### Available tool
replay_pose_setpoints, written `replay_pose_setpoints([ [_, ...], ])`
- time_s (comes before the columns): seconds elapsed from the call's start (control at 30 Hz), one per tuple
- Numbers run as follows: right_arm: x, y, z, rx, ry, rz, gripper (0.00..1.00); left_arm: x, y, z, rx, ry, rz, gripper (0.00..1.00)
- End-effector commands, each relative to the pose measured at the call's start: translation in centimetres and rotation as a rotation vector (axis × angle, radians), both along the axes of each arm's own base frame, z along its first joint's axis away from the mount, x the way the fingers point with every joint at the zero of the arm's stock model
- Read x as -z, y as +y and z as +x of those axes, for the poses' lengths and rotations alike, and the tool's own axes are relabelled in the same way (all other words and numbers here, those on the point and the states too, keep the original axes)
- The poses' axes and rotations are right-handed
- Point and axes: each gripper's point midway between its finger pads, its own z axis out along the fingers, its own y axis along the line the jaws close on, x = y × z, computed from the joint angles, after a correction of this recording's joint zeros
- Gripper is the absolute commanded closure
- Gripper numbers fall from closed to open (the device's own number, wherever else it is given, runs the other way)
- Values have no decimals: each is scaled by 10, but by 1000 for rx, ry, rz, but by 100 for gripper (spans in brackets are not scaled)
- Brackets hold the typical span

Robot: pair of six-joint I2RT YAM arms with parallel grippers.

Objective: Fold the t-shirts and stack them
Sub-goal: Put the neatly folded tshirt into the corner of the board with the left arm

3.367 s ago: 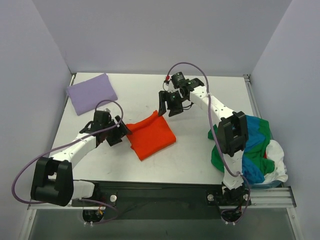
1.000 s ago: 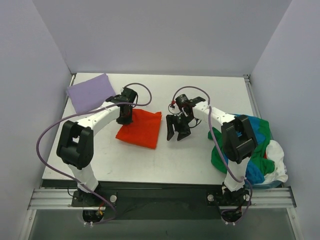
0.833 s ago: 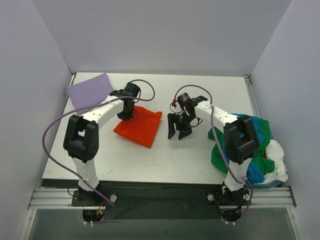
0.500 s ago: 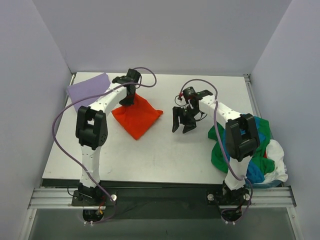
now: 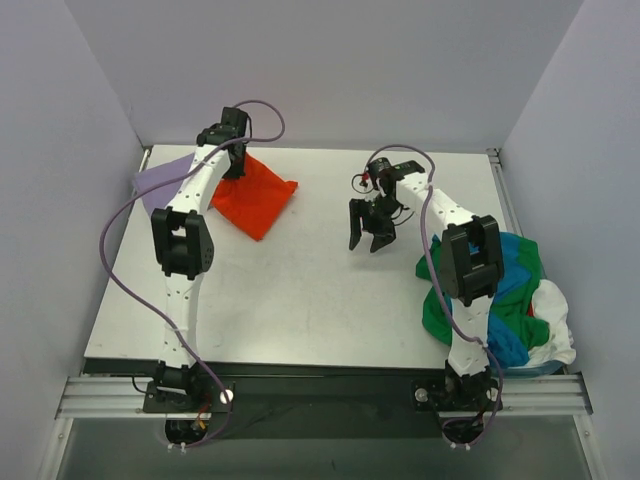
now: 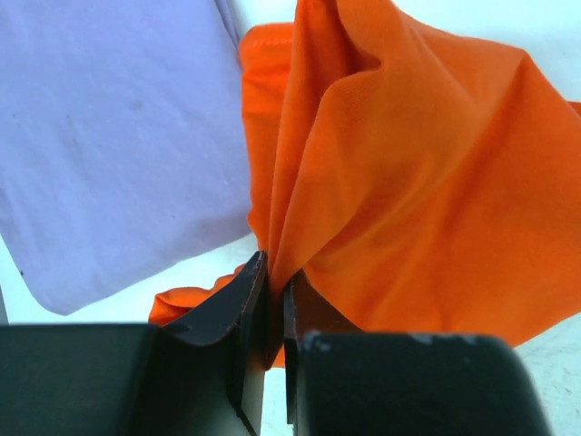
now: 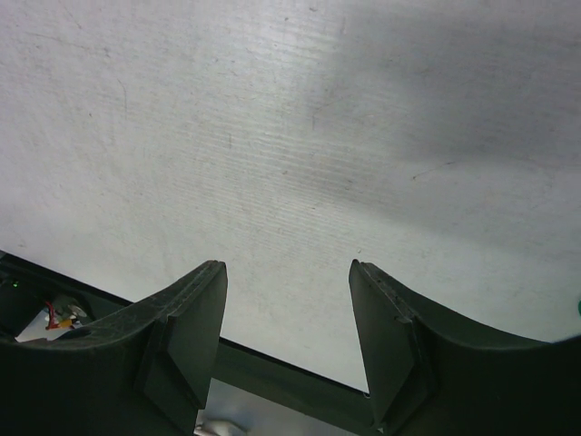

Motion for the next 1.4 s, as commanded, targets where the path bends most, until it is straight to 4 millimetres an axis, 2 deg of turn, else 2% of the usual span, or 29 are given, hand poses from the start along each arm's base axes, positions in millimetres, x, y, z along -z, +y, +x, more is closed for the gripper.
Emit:
replay_pose_setpoints([
  [0.0,-4,-18,-11,-22,74,-46,43,-40,6,30,19,-158,-42,100],
  [0.23,1,-17,-17,1,112,-34,43,-55,12,54,91,-240,-100,100],
  [0.5,3,-22,-20,-4,110,-55,43,-73,44,72,11,-333,-185,100],
  [0.67,2,-22,-16,-1,102,-58,43,-93,60,85,-26,-422,-255,100],
  [0.77,3,-22,-15,-1,103,-60,43,-103,65,88,-29,-453,-268,100],
  [0.8,3,-21,-15,2,104,-60,43,-107,86,89,-57,-472,-272,100],
  [1.07,3,-17,-11,4,105,-52,43,-126,114,91,-101,-543,-340,100],
  [1.1,2,-17,-11,6,104,-50,43,-131,109,91,-78,-548,-370,100],
  [1.23,2,-16,-10,7,105,-44,43,-141,110,91,-72,-577,-410,100],
  [1.37,1,-16,-10,8,105,-47,43,-150,118,91,-79,-605,-417,100],
])
